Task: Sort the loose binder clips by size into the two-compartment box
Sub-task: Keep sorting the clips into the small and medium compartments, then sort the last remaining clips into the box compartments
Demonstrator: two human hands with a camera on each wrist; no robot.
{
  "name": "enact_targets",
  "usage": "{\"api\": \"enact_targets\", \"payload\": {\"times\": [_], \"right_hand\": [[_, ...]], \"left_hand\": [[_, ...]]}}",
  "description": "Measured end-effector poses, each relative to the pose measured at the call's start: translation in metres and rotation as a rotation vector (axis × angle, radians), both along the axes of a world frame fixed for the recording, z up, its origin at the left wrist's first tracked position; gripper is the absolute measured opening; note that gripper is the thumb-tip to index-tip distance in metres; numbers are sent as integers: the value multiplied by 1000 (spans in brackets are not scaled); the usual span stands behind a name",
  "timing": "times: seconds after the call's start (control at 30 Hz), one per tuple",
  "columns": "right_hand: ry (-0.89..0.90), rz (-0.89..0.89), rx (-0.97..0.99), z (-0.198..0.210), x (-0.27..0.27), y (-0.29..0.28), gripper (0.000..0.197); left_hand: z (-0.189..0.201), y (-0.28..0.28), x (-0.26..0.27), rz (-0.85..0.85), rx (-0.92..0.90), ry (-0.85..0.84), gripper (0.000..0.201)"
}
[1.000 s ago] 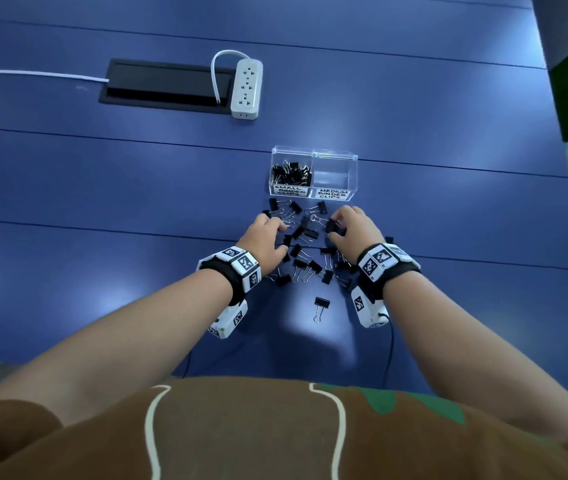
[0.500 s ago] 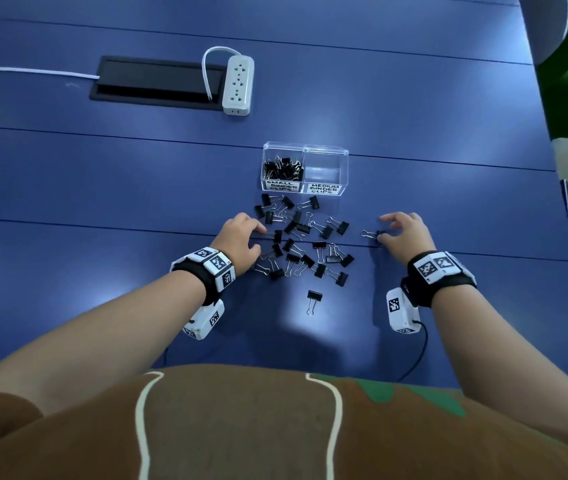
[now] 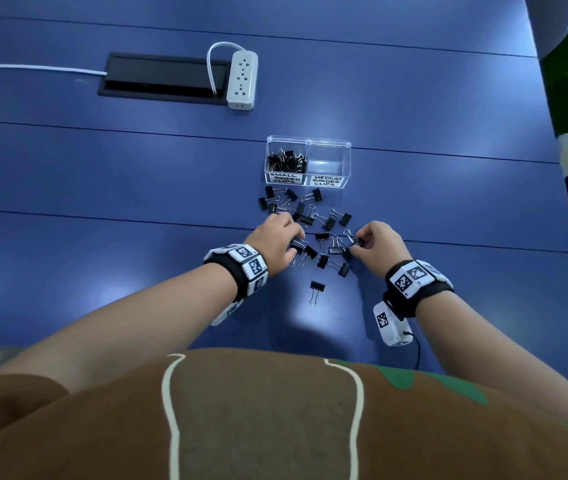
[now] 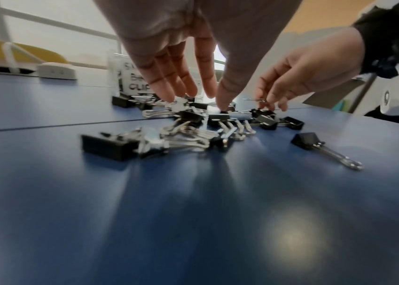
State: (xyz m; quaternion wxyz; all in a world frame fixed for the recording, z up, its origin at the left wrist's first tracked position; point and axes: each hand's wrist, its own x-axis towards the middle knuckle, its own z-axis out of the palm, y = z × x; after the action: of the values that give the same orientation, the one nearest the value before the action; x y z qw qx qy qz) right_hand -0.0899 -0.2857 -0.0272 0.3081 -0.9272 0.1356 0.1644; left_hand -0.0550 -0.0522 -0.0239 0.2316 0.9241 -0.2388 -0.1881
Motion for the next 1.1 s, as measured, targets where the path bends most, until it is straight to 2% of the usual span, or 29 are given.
{"api": "enact_targets", "payload": {"times": [0.33, 0.47, 0.57, 0.73, 0.87, 0.97, 1.1], "right_hand": [[30, 85, -60, -4, -11, 19, 25], [-45, -128, 44, 7, 5, 9, 23], [-129, -244, 136, 25, 33, 0, 21], [-223, -91, 37, 46, 99, 5, 26], [-177, 69, -68, 47, 132, 20, 29], [-185, 96, -52, 46, 130, 23, 27], [-203, 118, -80, 36, 102, 19, 17]], "left_hand": [[-9, -44, -6, -76, 130, 62, 31], [-7, -46, -2, -71, 113, 95, 20], [-5, -45, 0, -33, 98, 133, 23], [-5, -45, 4, 36, 19, 97, 35], [-2, -50, 8, -114, 78, 54, 39], [-1, -55, 10, -207, 182, 43, 36], [-5, -55, 12, -173, 163, 57, 33]]}}
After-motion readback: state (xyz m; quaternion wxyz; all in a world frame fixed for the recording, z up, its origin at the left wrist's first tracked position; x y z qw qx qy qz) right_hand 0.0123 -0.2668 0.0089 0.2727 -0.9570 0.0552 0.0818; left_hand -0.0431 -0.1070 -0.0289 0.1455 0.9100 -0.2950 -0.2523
